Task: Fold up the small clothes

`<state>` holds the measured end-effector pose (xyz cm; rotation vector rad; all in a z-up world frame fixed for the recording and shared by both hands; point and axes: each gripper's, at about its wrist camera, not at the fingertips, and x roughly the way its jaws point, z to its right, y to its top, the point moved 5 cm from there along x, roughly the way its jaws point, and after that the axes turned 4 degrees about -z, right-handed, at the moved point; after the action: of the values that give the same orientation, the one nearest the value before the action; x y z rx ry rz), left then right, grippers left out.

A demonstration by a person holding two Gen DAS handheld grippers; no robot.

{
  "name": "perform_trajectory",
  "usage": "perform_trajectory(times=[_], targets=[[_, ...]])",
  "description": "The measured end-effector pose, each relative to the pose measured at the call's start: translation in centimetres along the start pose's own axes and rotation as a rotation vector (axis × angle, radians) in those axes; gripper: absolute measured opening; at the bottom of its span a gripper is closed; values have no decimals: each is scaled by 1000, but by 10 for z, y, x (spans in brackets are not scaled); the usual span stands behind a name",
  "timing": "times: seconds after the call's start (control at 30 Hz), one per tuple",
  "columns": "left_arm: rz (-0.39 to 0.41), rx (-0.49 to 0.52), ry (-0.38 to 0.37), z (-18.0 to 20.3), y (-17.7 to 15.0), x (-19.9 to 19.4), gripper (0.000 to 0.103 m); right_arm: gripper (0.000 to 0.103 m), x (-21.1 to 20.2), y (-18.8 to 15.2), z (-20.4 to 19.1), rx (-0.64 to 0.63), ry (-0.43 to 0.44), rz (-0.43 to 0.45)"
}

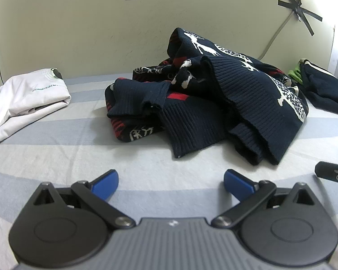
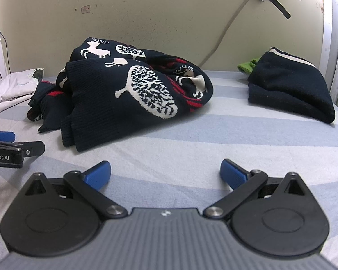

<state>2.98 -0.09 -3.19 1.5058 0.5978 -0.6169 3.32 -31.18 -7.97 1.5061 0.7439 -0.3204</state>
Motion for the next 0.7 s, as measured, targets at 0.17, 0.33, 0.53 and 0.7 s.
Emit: perform_trajectory(times=[0.17,0.33,0.53,0.7], targets=[[2,5,0,2,-1,0,103,103,0,0,0,5,4,3],[-3,7,-3,2,-1,1,103,103,-1,0,1,6,5,4],[-12,14,-4,1,0,2,103,103,-2,-1,2,14,12,8],[-17,16,-6,1,0,2,103,103,-2,-1,3,19,17,10]])
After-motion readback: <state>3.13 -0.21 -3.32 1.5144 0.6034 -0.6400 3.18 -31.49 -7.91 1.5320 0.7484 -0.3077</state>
